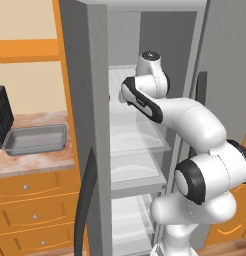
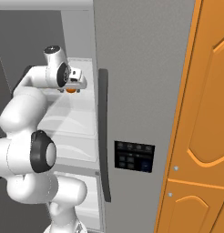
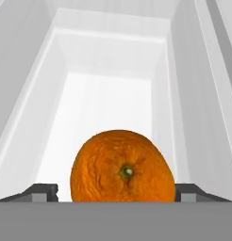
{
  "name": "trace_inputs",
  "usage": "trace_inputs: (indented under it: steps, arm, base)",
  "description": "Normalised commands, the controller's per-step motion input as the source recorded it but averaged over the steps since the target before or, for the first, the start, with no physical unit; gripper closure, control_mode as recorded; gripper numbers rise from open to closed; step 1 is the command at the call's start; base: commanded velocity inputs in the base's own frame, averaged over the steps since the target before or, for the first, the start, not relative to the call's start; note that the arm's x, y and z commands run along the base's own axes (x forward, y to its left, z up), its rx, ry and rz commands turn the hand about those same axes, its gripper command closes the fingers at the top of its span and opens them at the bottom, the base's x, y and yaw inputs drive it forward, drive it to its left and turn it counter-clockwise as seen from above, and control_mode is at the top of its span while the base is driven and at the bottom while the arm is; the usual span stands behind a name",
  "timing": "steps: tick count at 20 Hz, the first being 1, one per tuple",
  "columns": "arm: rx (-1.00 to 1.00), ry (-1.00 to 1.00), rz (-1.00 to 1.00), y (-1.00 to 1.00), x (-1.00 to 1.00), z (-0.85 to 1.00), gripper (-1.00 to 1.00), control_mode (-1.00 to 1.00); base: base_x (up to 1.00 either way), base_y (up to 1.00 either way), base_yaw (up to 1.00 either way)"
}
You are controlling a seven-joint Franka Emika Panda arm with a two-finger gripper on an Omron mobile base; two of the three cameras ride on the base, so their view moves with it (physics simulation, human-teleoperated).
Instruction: Pick the mango and tangerine from the fridge and place them inside the tupperware on the counter.
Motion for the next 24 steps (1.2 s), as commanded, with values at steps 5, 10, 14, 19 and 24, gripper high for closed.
trace_inputs:
  steps: [5,10,14,19,24]
  arm:
    - [0.00,0.00,0.00,0.00,0.00,-0.08,1.00,-1.00]
    - [0.00,-0.09,-0.12,-0.04,-0.32,0.03,1.00,-1.00]
    - [0.00,-0.14,-0.35,-0.24,-0.96,0.29,1.00,-1.00]
    - [0.00,-0.01,-0.21,-0.26,-1.00,0.54,1.00,-1.00]
    - [0.00,0.00,0.00,-0.22,-0.98,0.72,1.00,-1.00]
  base:
    - [0.00,0.00,0.00]
    - [0.00,0.00,0.00]
    - [0.00,0.00,0.00]
    - [0.00,0.00,0.00]
    - [0.00,0.00,0.00]
